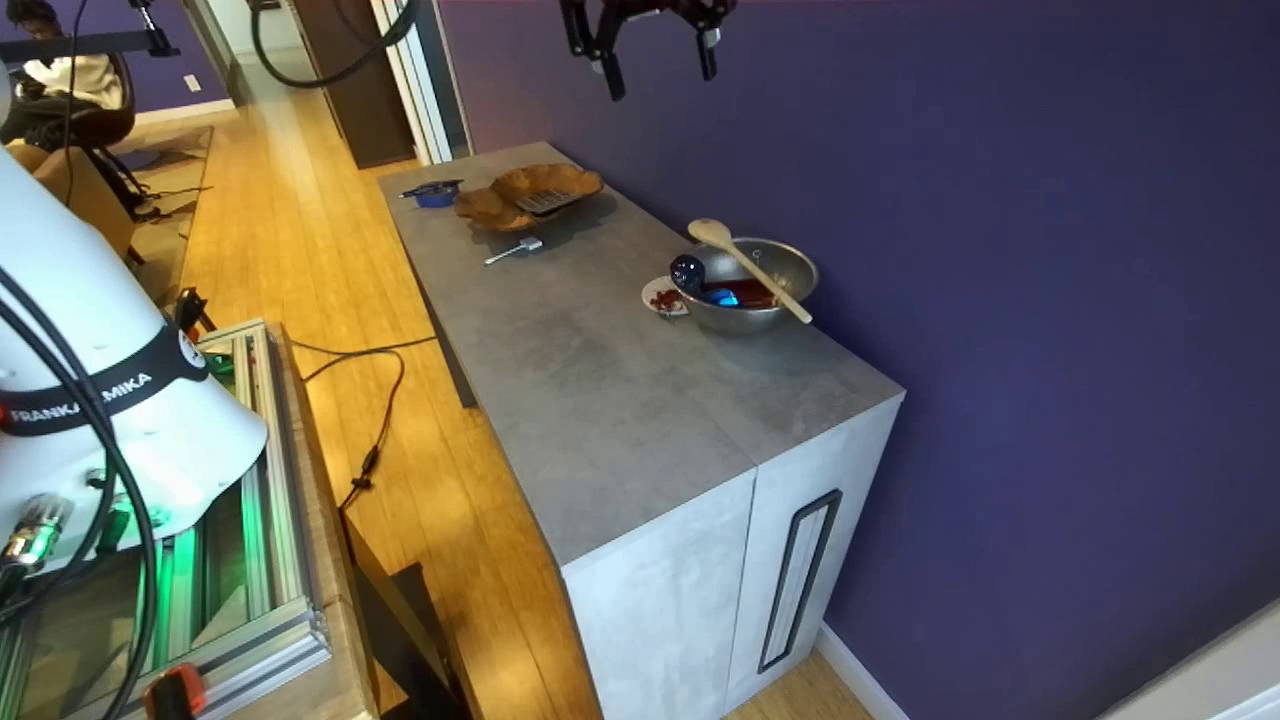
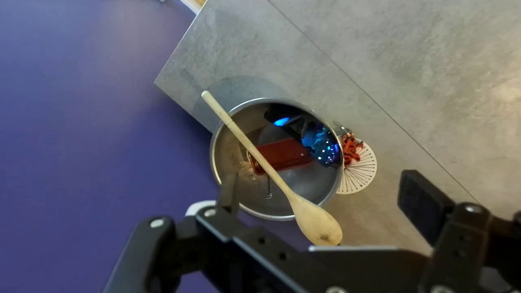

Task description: Put the wooden spoon on the tray

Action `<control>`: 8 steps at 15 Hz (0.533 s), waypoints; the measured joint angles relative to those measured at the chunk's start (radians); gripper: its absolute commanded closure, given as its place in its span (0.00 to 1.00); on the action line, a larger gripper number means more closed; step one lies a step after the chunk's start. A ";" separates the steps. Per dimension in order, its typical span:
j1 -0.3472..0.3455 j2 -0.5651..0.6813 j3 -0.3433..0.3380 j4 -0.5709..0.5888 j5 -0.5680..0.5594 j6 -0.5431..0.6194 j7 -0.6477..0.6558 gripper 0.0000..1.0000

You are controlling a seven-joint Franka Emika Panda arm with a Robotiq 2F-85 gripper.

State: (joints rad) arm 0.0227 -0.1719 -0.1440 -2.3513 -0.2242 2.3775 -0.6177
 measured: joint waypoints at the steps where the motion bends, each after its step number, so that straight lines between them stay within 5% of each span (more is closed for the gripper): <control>1: 0.001 0.064 0.001 0.046 0.005 0.010 -0.057 0.00; 8: -0.055 0.507 0.070 0.283 0.013 0.189 -0.339 0.00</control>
State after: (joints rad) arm -0.0322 0.3354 -0.0744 -2.0686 -0.2111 2.5661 -0.9562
